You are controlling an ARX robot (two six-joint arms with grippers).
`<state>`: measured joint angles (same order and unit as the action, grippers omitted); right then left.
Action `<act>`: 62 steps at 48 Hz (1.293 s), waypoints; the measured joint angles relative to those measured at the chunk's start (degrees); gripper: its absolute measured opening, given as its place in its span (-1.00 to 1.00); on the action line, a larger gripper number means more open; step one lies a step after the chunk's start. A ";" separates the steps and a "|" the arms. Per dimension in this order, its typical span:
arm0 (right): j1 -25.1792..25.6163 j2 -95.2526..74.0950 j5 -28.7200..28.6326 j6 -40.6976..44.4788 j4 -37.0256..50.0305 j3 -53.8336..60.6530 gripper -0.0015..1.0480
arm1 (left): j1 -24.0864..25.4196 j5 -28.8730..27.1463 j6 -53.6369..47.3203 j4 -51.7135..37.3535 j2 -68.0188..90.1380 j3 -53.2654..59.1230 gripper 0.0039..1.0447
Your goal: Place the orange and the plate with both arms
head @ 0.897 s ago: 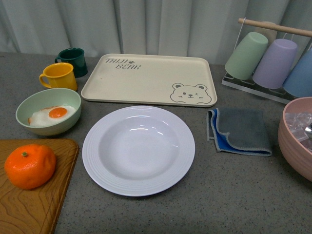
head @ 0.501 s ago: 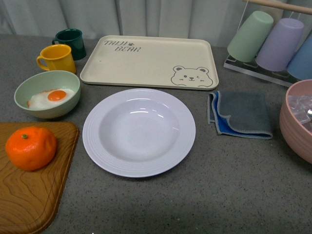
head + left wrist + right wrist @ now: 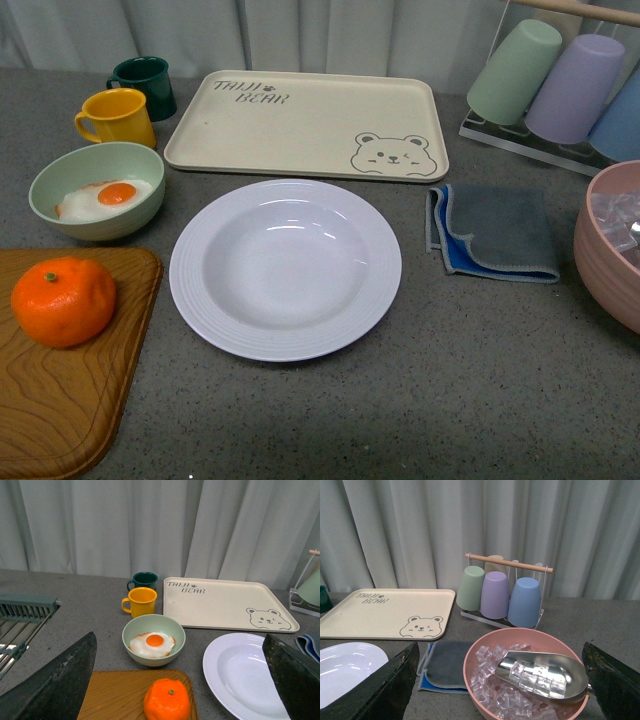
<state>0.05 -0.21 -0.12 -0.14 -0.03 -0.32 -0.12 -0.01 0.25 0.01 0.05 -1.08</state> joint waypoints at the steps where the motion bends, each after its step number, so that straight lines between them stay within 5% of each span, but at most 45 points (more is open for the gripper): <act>1: 0.00 0.00 0.00 0.00 0.00 0.00 0.82 | 0.00 0.00 0.00 0.00 0.00 0.00 0.88; 62: 0.00 0.00 0.00 0.00 0.00 0.00 0.82 | 0.00 0.00 0.00 0.00 0.00 0.00 0.88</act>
<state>0.05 -0.21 -0.12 -0.14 -0.03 -0.32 -0.12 -0.01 0.25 0.01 0.05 -1.08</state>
